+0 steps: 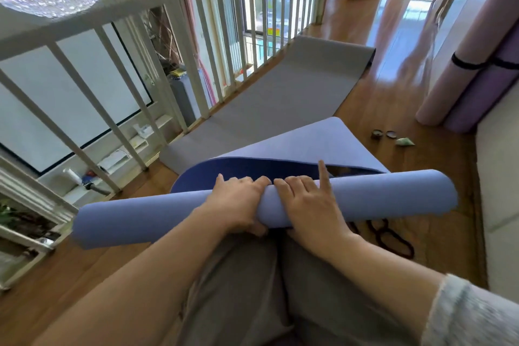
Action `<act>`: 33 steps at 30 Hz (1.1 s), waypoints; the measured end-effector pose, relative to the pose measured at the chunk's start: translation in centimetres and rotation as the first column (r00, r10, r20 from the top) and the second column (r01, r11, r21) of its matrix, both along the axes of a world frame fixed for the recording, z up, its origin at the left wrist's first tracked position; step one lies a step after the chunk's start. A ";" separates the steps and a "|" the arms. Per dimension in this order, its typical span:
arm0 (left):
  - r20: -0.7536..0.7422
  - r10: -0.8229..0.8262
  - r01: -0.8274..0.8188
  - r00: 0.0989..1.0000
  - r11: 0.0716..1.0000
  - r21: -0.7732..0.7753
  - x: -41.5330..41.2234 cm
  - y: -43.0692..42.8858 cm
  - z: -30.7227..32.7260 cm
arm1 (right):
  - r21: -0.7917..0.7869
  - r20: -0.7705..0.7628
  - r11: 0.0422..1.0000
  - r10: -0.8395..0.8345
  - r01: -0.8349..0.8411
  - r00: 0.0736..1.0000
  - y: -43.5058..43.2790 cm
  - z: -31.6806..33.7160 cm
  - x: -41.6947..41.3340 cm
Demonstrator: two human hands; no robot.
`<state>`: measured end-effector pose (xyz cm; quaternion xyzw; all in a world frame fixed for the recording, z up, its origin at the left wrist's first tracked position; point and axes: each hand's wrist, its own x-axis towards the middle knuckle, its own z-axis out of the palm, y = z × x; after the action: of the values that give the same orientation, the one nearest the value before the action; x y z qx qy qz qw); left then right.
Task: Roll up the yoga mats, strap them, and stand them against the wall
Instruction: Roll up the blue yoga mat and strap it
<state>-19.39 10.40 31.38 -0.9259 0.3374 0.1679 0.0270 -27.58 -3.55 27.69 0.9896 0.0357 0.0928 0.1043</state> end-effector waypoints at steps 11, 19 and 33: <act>0.395 0.093 -0.057 0.914 0.993 -0.102 -2.9 1.0 -2.7 | 0.047 -0.149 0.997 0.072 -0.065 0.986 -0.8 2.0 2.5; 0.455 0.006 0.008 0.891 1.000 -0.029 -4.6 0.5 5.0 | 0.033 -0.186 0.996 0.091 -0.087 0.978 -0.7 10.1 -0.6; 0.221 -0.080 0.081 0.972 0.997 0.005 -10.1 2.6 0.7 | 0.161 -0.302 0.983 0.138 -0.092 0.943 0.5 4.8 -6.9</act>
<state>-29.51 12.97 32.06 -0.9244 0.3700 0.0622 0.0692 -34.48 -3.03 32.54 0.9929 0.1026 -0.0562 0.0199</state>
